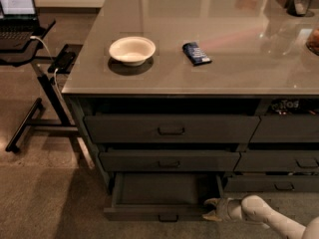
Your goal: Open bottom drawer
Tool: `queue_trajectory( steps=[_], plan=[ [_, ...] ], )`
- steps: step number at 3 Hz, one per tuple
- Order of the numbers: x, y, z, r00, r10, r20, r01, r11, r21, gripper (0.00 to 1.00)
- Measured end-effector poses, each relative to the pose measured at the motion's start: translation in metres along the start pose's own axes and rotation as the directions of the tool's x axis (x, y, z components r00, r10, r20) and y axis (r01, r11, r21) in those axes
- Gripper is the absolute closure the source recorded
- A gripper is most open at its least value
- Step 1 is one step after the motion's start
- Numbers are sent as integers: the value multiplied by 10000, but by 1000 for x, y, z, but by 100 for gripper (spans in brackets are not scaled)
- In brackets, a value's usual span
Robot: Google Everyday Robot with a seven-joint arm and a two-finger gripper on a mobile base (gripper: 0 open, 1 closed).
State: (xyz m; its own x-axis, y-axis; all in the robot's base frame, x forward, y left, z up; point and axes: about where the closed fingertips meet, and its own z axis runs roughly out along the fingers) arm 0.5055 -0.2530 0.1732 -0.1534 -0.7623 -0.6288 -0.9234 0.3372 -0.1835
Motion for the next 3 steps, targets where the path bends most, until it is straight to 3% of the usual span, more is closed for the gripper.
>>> queue_trajectory(
  steps=[1,3],
  plan=[
    [-1,0,-1,10000,0,0,0,10000,-1,100],
    [-1,0,-1,10000,0,1,0,10000,-1,58]
  ],
)
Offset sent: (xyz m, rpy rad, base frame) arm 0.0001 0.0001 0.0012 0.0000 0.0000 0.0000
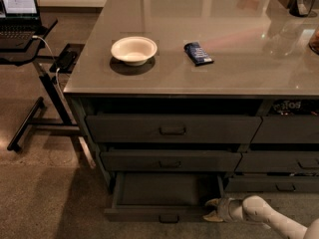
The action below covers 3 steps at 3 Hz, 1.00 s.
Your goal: Open bottom drawer
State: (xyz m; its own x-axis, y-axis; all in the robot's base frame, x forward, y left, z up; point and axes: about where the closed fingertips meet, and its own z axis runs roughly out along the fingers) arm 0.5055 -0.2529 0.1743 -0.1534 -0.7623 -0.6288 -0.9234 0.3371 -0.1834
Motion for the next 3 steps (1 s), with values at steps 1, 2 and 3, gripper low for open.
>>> queue_trajectory(
  steps=[1,2,3],
  plan=[
    [0,0,0,10000,0,0,0,10000,0,35],
    [10,6,3,9999,137,84,-136,9998,-165,11],
    [17,12,1,9996,251,142,-248,9994,-226,14]
  ],
)
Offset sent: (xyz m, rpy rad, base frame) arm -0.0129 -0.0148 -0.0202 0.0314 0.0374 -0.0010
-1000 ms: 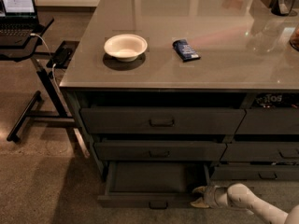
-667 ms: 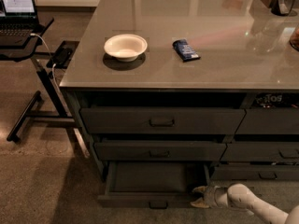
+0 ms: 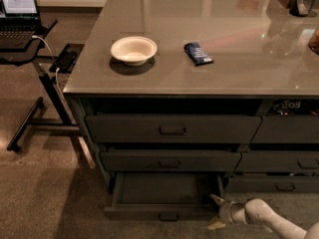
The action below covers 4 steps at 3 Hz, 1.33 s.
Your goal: Open bottom drawer
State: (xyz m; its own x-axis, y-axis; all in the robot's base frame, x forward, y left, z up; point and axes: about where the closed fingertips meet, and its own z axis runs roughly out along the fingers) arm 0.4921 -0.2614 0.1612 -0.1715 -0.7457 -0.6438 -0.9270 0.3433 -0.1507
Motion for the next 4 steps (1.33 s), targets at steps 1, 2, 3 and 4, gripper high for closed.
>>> queue_trajectory(
  steps=[1,2,3,4],
  plan=[
    [15,15,-7,9999,105,13,-105,9999,-51,37],
    [10,13,-11,9999,105,13,-105,9999,-52,61],
    [8,12,-14,10000,100,6,-100,9999,-49,85],
    [17,29,-22,9999,156,-46,-157,9998,-86,100]
  ],
)
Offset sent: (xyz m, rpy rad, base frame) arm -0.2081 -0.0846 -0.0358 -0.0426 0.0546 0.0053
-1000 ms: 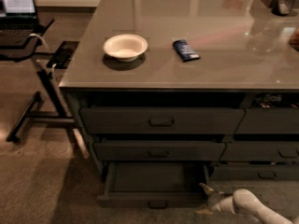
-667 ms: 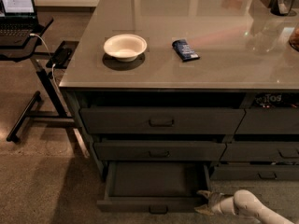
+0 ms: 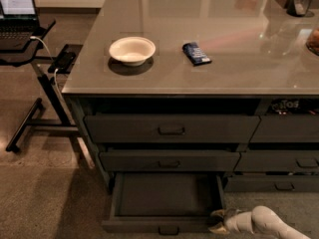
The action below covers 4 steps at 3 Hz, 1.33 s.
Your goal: Open bottom drawer
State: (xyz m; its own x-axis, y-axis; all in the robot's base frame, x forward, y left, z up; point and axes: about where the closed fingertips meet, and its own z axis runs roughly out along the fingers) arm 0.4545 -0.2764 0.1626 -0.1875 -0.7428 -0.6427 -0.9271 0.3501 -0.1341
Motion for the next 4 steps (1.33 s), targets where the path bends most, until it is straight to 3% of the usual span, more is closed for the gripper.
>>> queue_trajectory(
  steps=[1,2,4],
  plan=[
    [-4,-1,-4,10000,0,0,0,10000,0,100],
    [-4,-1,-4,10000,0,1,0,10000,-1,82],
    [-4,-1,-4,10000,0,1,0,10000,-1,36]
  ],
)
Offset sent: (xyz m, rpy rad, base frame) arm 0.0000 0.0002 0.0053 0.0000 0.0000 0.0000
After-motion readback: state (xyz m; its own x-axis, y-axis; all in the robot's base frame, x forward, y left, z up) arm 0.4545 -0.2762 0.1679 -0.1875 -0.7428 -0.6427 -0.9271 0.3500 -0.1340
